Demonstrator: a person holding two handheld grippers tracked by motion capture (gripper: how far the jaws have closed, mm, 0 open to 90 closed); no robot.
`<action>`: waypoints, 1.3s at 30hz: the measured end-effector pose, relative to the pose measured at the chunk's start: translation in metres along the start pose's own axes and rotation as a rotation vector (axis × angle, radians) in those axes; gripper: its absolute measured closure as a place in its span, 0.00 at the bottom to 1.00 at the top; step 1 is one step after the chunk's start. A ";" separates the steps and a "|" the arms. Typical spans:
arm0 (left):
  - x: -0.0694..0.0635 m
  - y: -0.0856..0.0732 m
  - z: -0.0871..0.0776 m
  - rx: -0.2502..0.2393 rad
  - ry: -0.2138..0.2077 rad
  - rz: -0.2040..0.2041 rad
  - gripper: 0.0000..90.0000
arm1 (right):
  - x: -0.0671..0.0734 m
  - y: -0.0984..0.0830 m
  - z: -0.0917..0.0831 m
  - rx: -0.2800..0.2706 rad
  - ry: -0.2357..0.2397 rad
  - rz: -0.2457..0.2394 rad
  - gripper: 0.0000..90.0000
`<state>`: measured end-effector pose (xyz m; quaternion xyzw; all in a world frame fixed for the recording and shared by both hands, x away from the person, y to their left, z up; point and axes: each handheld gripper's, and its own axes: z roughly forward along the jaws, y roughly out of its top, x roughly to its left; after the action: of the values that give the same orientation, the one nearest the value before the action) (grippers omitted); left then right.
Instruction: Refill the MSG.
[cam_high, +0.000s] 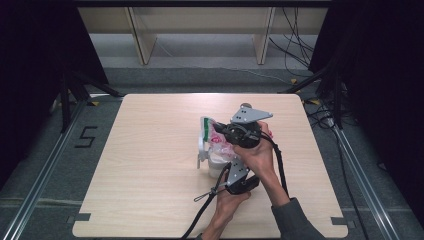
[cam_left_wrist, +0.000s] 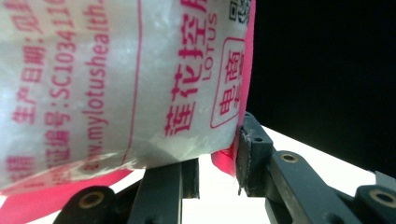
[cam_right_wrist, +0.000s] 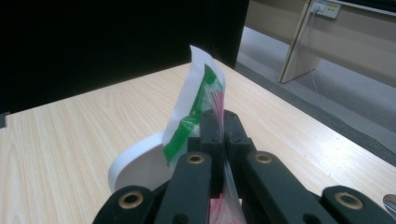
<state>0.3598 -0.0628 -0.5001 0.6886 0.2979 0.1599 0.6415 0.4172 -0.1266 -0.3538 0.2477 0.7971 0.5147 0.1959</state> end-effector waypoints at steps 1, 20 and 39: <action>0.000 0.000 0.000 0.000 0.000 -0.001 0.81 | 0.001 0.000 0.001 0.000 -0.006 0.005 1.00; -0.001 -0.001 0.001 -0.007 -0.004 0.003 0.81 | 0.002 -0.002 0.000 -0.003 0.002 0.014 1.00; 0.000 0.000 -0.001 -0.014 0.002 0.000 0.81 | 0.007 -0.002 0.004 0.006 -0.001 -0.014 1.00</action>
<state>0.3592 -0.0625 -0.5001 0.6838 0.2976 0.1627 0.6461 0.4136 -0.1205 -0.3580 0.2430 0.8003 0.5109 0.1989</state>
